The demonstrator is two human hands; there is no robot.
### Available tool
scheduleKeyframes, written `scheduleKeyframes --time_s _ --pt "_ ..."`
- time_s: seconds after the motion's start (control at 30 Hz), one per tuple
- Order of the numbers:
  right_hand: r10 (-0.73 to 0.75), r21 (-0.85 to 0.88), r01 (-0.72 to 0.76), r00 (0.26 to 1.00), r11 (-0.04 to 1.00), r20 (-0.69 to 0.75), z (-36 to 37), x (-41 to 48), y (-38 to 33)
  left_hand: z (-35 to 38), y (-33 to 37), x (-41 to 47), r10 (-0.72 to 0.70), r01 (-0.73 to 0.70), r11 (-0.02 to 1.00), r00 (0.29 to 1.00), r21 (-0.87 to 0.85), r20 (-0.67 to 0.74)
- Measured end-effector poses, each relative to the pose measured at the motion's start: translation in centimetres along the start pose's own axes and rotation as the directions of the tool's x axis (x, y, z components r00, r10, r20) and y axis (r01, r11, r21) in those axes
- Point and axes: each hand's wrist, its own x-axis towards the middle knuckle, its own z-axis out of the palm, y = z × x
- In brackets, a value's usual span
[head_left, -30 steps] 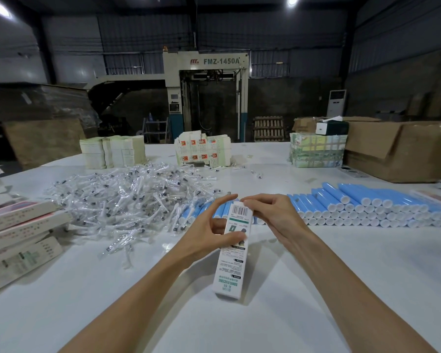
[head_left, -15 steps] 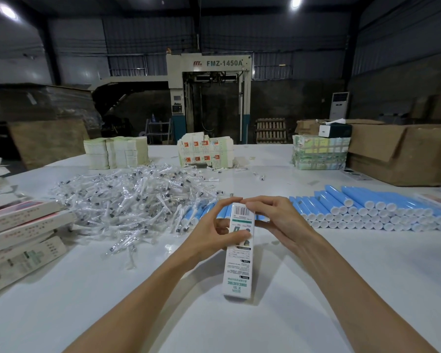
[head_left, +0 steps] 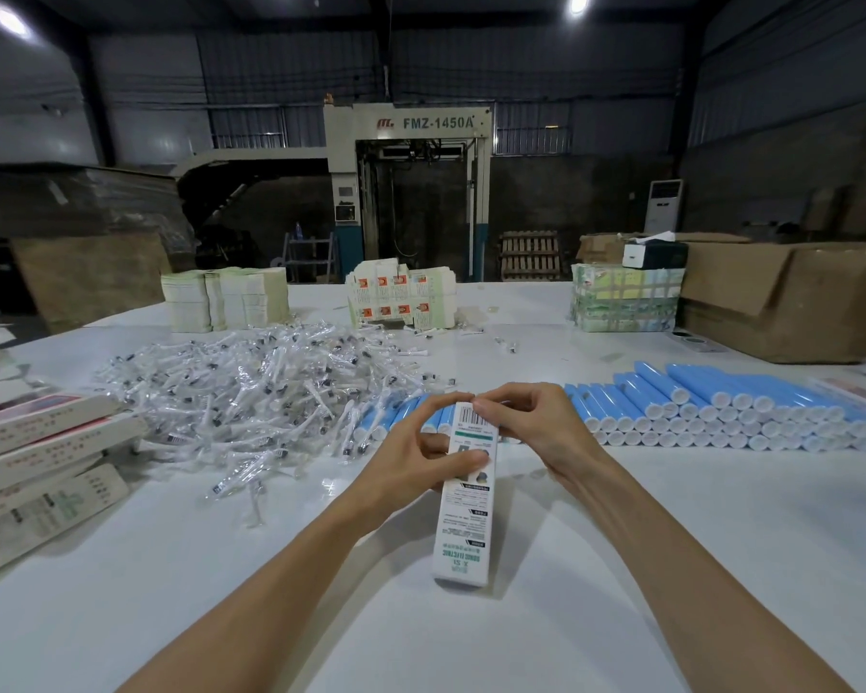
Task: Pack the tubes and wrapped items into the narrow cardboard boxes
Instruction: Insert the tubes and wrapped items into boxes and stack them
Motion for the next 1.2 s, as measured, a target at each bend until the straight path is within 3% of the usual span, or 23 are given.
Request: scheduleKeyframes --time_s 0.37,0.57,0.7,0.73,0.83,0.93,1.03,1.1,1.2 --pt "-0.020 -0.015 0.019 0.997 1.000 -0.079 0.6 0.2 2.2 0.6 -1.0 0.0 -0.029 0.026 0.998 0.998 -0.052 -0.055" --pt "0.197 0.150 -0.188 0.979 0.971 -0.050 1.3 -0.5 3.4 0.3 -1.5 -0.6 -0.094 0.092 0.995 0.993 -0.040 -0.068" --pt "0.248 0.537 -0.198 0.969 0.820 -0.021 2.8 -1.2 2.4 0.5 -1.4 -0.3 -0.062 0.028 0.982 0.981 -0.185 -0.183" --pt "0.278 0.561 -0.232 0.961 0.795 0.004 3.2 -1.6 2.0 0.5 -1.2 -0.2 -0.057 0.007 0.970 0.978 -0.244 -0.199" --pt "0.343 0.420 -0.384 0.923 0.822 0.171 3.8 -3.7 2.1 0.4 -0.7 0.2 -0.054 -0.035 0.926 0.973 -0.376 -0.225" --pt "0.314 0.460 -0.410 0.909 0.788 0.273 3.1 -5.9 2.4 0.7 -0.4 0.5 -0.007 -0.089 0.916 0.972 -0.392 -0.237" --pt "0.295 0.335 -0.328 0.944 0.883 0.146 1.9 -7.7 0.8 1.3 -0.7 0.6 0.067 -0.107 0.975 0.977 -0.195 -0.202" --pt "0.283 0.123 -0.279 0.959 0.952 -0.012 0.6 -9.1 -0.3 1.2 -1.0 0.5 0.095 -0.108 0.992 0.978 -0.063 -0.183" --pt "0.094 -0.246 -0.164 0.958 0.955 -0.272 -4.2 -11.3 -1.0 0.9 -1.5 0.2 0.154 -0.133 0.982 0.975 0.136 -0.158"
